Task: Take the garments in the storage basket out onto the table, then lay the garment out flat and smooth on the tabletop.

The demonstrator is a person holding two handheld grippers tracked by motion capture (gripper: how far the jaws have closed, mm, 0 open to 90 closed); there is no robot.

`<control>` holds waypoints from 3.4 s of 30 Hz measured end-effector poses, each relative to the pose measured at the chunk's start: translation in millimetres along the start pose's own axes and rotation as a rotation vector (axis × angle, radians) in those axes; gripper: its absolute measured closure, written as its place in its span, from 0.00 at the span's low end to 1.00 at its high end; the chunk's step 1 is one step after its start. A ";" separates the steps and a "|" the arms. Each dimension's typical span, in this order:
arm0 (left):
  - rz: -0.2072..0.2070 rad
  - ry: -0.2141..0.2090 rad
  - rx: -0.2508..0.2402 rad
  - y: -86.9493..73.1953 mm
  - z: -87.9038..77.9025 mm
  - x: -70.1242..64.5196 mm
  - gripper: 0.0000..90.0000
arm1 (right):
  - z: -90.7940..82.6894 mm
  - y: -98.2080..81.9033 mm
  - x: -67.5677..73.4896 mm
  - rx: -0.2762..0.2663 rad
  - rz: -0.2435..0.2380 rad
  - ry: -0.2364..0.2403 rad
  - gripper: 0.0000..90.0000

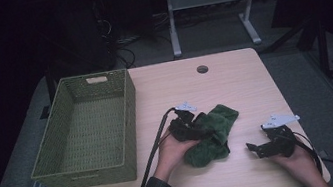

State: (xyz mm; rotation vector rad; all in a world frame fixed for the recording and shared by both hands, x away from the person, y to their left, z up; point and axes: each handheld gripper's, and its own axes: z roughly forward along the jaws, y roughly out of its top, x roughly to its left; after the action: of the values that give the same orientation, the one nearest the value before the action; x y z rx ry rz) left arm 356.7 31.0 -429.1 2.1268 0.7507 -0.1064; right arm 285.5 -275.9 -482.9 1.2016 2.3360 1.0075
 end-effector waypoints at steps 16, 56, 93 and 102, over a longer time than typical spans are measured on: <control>0.067 -0.003 -0.032 -6.5 -36.7 -41.9 0.53 | -3.4 4.1 6.9 0.035 0.010 0.006 0.16; 0.134 0.092 0.157 -52.2 14.0 -49.0 0.94 | 13.3 29.6 62.2 0.018 -0.103 0.312 0.74; 0.102 0.060 0.126 -44.9 -65.0 -16.4 0.98 | -40.9 16.4 21.1 -0.078 -0.060 0.157 0.91; 0.114 0.106 0.107 -50.7 -77.5 -17.3 0.83 | -45.5 -0.3 17.4 -0.044 -0.028 0.125 0.80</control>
State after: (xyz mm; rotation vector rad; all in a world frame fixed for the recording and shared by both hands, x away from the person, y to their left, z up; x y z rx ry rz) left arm 300.5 104.2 -410.1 2.2872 0.6964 0.0281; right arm 249.3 -282.0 -450.8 1.1168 2.4042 1.1487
